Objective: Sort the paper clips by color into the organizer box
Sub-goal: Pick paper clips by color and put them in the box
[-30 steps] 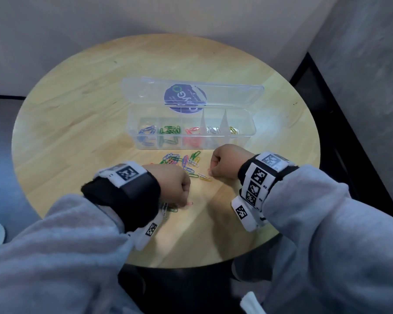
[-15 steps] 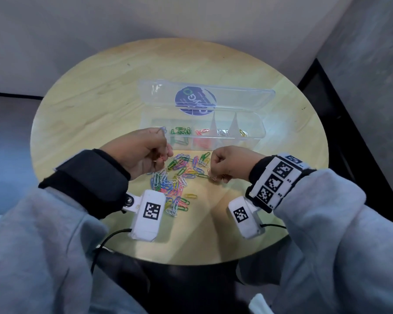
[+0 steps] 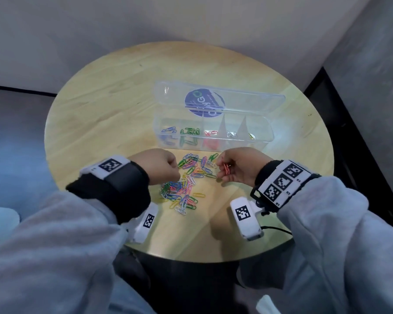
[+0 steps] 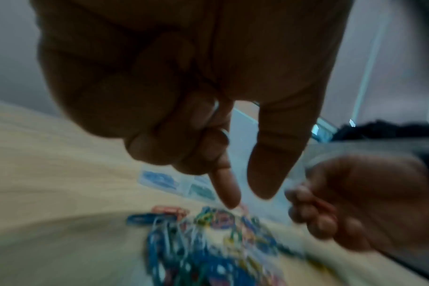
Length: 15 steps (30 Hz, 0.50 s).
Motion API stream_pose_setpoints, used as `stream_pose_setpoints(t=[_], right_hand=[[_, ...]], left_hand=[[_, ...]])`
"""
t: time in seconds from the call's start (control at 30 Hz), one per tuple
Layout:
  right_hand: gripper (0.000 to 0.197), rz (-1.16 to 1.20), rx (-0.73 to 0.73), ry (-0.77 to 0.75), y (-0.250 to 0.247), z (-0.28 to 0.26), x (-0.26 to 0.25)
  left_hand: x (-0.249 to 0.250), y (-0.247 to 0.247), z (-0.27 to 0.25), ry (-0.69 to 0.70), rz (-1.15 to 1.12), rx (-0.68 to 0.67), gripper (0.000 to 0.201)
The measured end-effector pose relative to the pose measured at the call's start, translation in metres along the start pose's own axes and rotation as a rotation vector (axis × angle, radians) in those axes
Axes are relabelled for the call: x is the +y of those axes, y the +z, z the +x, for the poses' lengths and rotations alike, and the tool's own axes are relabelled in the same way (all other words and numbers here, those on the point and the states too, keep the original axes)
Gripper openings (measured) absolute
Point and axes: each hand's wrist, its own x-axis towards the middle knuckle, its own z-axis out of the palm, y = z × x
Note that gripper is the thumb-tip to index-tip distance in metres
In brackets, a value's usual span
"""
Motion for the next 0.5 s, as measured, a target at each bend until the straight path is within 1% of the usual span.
stream_pose_setpoints(t=[0.07,0.1,0.17,0.2,0.27,0.33,0.4,0.47,0.5], right_hand=[[0.020,-0.122,-0.008,0.000,0.001,0.001,-0.003],[0.016,-0.239,-0.014,-0.020,0.002,0.002,-0.005],[0.011,-0.583,-0.017,-0.104,0.002,0.004,-0.009],[0.012,-0.752,-0.004,-0.160,0.002,0.007,-0.010],[0.021,-0.985,0.049,-0.242,0.004,0.010,-0.014],[0.035,-1.118,0.076,-0.289,0.009,0.014,-0.016],[0.041,-1.193,0.070,-0.286,0.013,0.019,-0.018],[0.038,-1.250,0.063,-0.276,0.016,0.023,-0.017],[0.033,-1.272,0.070,-0.282,0.018,0.025,-0.017]], left_hand=[[0.005,0.006,-0.002,0.011,0.116,-0.011,0.004],[0.008,0.009,-0.003,0.022,0.158,-0.018,0.005],[0.014,0.014,-0.003,0.035,0.225,-0.031,0.007],[0.016,0.015,-0.003,0.036,0.258,-0.030,0.007],[0.019,0.017,-0.002,0.037,0.301,-0.034,0.007],[0.019,0.018,-0.001,0.040,0.319,-0.053,0.009],[0.019,0.020,0.001,0.043,0.321,-0.077,0.012],[0.018,0.023,0.004,0.047,0.320,-0.090,0.017],[0.017,0.024,0.006,0.049,0.324,-0.088,0.020]])
